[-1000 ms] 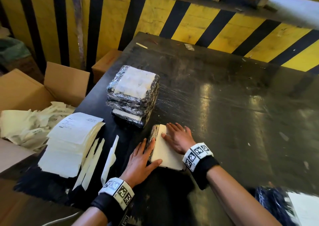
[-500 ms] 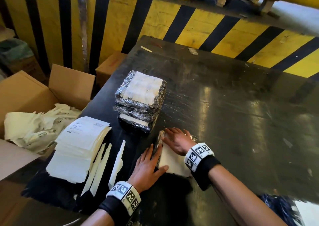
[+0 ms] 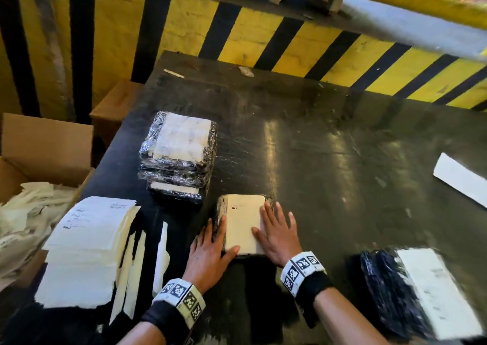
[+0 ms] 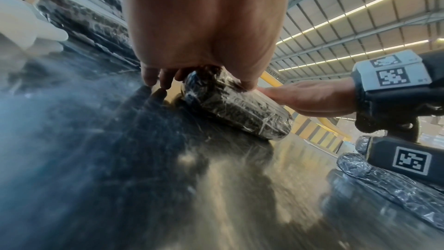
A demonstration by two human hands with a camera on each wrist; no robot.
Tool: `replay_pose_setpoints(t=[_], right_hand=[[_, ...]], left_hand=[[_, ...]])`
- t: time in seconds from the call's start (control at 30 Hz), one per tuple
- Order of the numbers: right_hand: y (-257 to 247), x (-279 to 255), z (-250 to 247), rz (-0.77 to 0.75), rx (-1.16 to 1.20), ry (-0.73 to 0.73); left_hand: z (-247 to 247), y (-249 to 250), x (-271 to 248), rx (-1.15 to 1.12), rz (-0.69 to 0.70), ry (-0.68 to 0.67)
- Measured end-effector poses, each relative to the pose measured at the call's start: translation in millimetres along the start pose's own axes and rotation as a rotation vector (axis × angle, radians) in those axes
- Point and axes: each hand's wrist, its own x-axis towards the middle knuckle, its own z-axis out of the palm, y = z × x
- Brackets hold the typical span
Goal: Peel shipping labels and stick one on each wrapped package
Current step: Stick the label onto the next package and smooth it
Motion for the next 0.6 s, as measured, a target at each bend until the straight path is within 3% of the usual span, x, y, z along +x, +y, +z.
replay_pose_setpoints(t=[0.2, 0.4, 0.6], right_hand=[[-41.0, -33.3, 19.2, -0.076, 0.024, 0.034], [-9.4, -54.1, 28.2, 0.064, 0.054, 0.095], [-41.2, -52.7, 33.5, 0.039, 0.110, 0.171]], left_hand=[[5.2, -4.2, 2.1, 0.044, 0.028, 0.015], [4.0, -3.9, 0.6, 0.025, 0.060, 0.057], [5.2, -1.8, 0.1, 0.023, 0.064, 0.069]])
